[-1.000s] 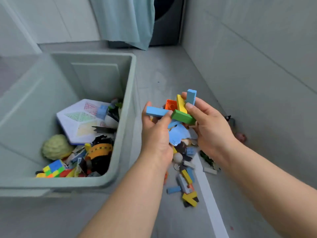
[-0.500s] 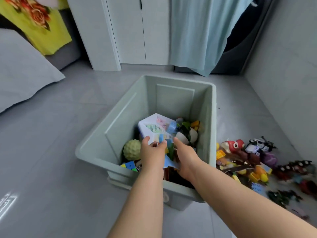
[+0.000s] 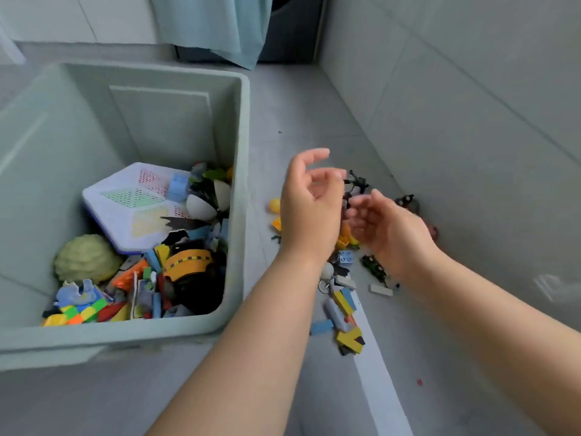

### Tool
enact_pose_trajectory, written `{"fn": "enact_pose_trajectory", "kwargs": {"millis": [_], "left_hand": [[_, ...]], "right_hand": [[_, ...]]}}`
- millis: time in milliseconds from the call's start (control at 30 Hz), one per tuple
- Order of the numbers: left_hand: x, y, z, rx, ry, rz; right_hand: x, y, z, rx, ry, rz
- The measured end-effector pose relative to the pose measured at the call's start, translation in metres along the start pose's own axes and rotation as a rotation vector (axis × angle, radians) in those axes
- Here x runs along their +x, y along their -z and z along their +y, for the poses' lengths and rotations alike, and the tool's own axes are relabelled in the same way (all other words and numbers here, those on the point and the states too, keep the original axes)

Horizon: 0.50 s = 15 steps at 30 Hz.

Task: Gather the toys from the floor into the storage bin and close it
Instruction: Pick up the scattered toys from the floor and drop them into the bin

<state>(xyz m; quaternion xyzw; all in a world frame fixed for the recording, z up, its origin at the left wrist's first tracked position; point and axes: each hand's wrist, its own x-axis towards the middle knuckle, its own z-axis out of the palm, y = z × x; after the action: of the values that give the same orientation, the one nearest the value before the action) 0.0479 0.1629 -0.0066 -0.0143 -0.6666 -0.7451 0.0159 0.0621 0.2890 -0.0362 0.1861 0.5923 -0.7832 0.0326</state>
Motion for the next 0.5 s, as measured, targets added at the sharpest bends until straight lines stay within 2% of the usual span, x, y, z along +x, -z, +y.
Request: {"fn": "enact_pose_trajectory", "kwargs": {"millis": [67,133,200,267,367,400,500], "left_hand": [[-0.009,-0.031,-0.028,-0.037,0.139,-0.16],[-0.017,-0.051,-0.066,0.011,0.331,-0.261],[-0.025,-0.057,-0.105,0.115,0.529,-0.236],[-0.036,-0.052,-0.143,0.215,0.693,-0.113],[-0.051,-0.035,-0.198,0.431,0.78,0.042],[-0.056,-0.031,-0.208,0.444,0.805,0.054],[-0.065,-0.039,-0.202,0.265,0.902,0.019]], "right_hand": [[0.001,0.056,0.032,-0.491,-0.077,0.07],[-0.004,0.097,0.072,-0.967,-0.228,0.006],[-0.012,0.119,0.113,-1.24,-0.364,-0.116],[-0.019,0.12,0.146,-1.406,-0.346,-0.205],[-0.018,0.11,0.184,-1.521,-0.168,-0.298],[-0.015,0.108,0.191,-1.531,-0.113,-0.306],[0.002,0.109,0.205,-1.529,0.014,-0.302]]}}
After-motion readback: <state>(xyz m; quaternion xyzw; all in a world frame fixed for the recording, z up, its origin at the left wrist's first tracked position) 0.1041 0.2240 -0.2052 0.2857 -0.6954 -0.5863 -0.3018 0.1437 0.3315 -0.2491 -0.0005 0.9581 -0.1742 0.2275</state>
